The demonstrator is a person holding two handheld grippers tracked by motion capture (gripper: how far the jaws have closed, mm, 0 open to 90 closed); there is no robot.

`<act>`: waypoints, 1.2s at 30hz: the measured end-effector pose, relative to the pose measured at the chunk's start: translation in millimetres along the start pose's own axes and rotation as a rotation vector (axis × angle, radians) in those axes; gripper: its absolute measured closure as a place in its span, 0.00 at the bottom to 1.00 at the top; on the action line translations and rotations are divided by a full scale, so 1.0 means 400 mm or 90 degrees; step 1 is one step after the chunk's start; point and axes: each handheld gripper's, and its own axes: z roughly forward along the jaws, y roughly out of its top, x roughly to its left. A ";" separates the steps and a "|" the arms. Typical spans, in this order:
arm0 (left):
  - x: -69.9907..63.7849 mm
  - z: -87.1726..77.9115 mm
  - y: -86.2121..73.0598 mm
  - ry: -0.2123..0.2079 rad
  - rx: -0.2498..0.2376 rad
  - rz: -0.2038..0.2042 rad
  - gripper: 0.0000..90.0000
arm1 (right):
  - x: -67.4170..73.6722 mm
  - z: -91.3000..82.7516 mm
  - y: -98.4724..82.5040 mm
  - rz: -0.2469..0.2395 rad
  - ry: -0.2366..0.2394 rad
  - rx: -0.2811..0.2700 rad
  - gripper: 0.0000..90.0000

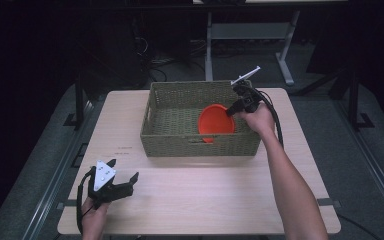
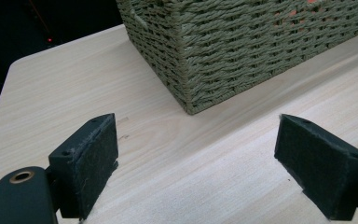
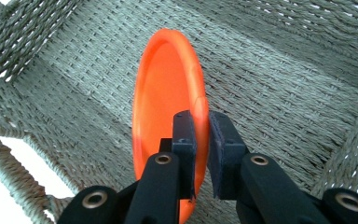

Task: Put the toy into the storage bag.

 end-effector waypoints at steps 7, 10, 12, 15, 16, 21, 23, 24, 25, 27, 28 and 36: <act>-0.001 0.001 0.000 0.000 -0.004 -0.007 0.14 | -0.011 -0.003 -0.006 0.014 0.012 0.006 0.82; -0.002 0.000 0.001 -0.001 -0.001 -0.002 0.14 | -0.010 0.000 -0.009 0.012 0.005 0.019 0.78; -0.004 0.000 0.001 -0.001 -0.002 -0.003 0.14 | -0.011 0.002 -0.012 0.013 -0.002 0.025 0.75; -0.003 0.001 0.000 -0.001 -0.002 -0.003 0.14 | -0.014 0.004 -0.014 0.018 -0.001 0.032 0.72; -0.002 0.000 0.000 -0.001 -0.001 -0.003 0.14 | -0.014 0.004 -0.014 0.017 -0.001 0.033 0.72; -0.001 -0.001 0.000 0.001 -0.001 -0.003 0.14 | -0.013 -0.002 -0.015 0.018 -0.009 0.019 0.69; -0.001 -0.001 0.000 0.000 -0.001 -0.002 0.14 | -0.014 -0.006 -0.016 0.018 -0.014 0.017 0.69; -0.002 -0.001 0.000 0.000 -0.002 -0.002 0.14 | -0.014 -0.008 -0.016 0.020 -0.014 0.017 0.70; -0.002 -0.001 0.000 0.000 -0.001 -0.001 0.14 | -0.016 -0.010 -0.017 0.022 -0.001 0.014 0.69; -0.002 -0.001 0.001 -0.001 -0.001 0.000 0.14 | -0.016 -0.013 -0.020 0.022 0.004 0.011 0.68; -0.003 -0.001 0.001 -0.002 -0.001 0.000 0.14 | -0.015 -0.013 -0.022 0.017 0.006 0.013 0.68; -0.005 0.002 0.001 -0.003 0.001 -0.001 0.14 | -0.029 -0.027 -0.048 0.029 0.039 -0.008 0.61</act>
